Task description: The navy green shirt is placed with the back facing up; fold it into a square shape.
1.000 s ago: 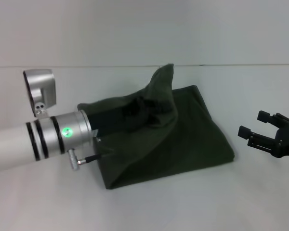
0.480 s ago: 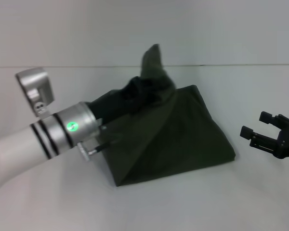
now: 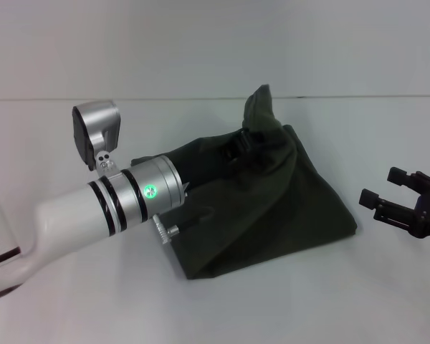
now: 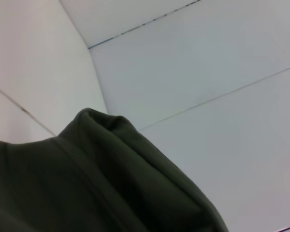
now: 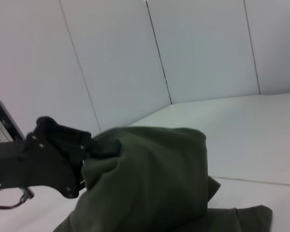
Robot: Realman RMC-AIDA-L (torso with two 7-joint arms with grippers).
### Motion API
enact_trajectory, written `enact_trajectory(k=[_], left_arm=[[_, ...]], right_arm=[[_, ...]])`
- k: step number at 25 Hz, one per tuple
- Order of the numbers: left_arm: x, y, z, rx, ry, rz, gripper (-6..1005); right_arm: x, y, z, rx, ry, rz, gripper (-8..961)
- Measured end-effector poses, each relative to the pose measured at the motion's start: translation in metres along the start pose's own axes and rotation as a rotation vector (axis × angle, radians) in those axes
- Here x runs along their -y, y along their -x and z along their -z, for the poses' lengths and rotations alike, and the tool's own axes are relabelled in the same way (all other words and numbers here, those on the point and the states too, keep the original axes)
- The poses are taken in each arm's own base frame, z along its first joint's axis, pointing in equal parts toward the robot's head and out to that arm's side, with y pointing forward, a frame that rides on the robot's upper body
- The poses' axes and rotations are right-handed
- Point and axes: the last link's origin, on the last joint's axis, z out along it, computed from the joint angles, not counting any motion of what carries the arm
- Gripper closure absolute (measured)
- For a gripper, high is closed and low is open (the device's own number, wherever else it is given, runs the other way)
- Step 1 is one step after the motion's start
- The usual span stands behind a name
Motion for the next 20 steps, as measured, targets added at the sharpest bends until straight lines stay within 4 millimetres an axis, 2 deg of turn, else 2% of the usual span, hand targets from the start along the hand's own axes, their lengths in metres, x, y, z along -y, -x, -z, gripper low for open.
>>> enact_trajectory(k=[6,11,15,20], left_arm=[[0.006,0.005,0.001,-0.012,-0.023,-0.035,949],[-0.004,0.023,-0.012,0.007,0.035,-0.109,859],[-0.006,0.024,-0.014,-0.037,0.050,-0.113,787],[-0.008,0.019,-0.007,-0.065,0.078,-0.129,582]], right_arm=[[0.001,0.000,0.001,0.000,-0.003,0.004,48],[0.003,0.000,0.005,0.006,-0.019,-0.001,55],[0.007,-0.007,0.020,0.023,-0.073,-0.047,60],[0.011,-0.017,0.042,0.026,-0.129,-0.148,67]])
